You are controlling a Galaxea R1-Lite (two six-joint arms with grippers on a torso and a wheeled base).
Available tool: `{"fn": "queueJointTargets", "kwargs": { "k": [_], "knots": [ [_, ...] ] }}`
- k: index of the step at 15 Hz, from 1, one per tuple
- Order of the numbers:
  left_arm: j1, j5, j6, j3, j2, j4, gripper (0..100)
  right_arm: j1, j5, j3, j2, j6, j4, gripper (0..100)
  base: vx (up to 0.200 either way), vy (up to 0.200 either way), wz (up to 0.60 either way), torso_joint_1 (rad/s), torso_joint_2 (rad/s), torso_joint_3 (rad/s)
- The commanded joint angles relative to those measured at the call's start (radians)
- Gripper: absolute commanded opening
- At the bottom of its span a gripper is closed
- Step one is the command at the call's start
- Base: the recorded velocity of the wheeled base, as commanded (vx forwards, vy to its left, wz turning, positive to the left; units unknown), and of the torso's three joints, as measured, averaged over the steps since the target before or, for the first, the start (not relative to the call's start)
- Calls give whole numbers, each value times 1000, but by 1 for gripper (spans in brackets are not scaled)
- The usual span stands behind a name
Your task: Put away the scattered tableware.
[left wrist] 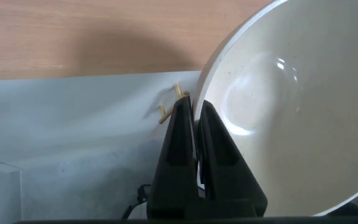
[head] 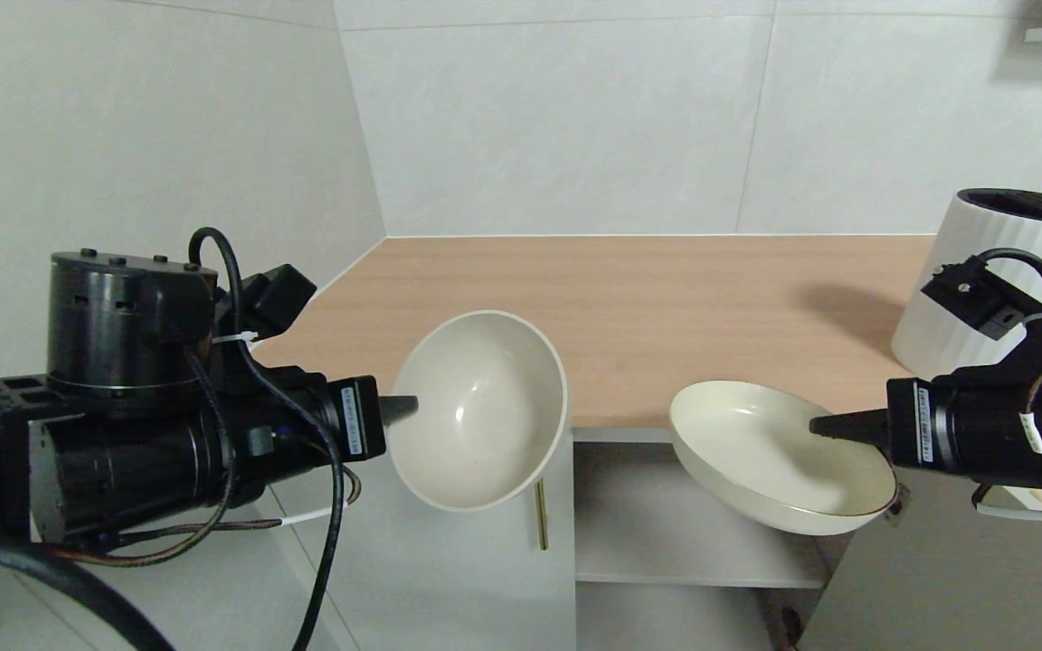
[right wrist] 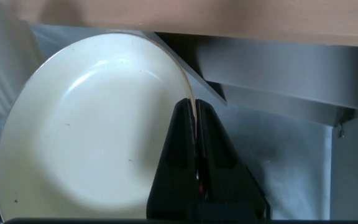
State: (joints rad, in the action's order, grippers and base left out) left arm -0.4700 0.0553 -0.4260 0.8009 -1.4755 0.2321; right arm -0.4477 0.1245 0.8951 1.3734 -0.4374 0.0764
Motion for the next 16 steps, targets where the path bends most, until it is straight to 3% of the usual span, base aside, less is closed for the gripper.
{"fn": "queueJointTargets", "kwargs": {
  "k": [1, 6, 16],
  "knots": [
    [-7, 0, -2, -3, -5, 1, 0, 0, 0, -1, 4, -1, 0, 0, -200, 0, 0, 2, 7, 7],
    [-10, 0, -4, -3, -20, 1, 0, 0, -5, -5, 10, 0, -1, 0, -200, 0, 0, 2, 2, 3],
    [-10, 0, -4, -3, -37, 1, 0, 9, -37, -5, 90, 17, -15, 0, 0, 0, 0, 0, 0, 0]
  ]
}}
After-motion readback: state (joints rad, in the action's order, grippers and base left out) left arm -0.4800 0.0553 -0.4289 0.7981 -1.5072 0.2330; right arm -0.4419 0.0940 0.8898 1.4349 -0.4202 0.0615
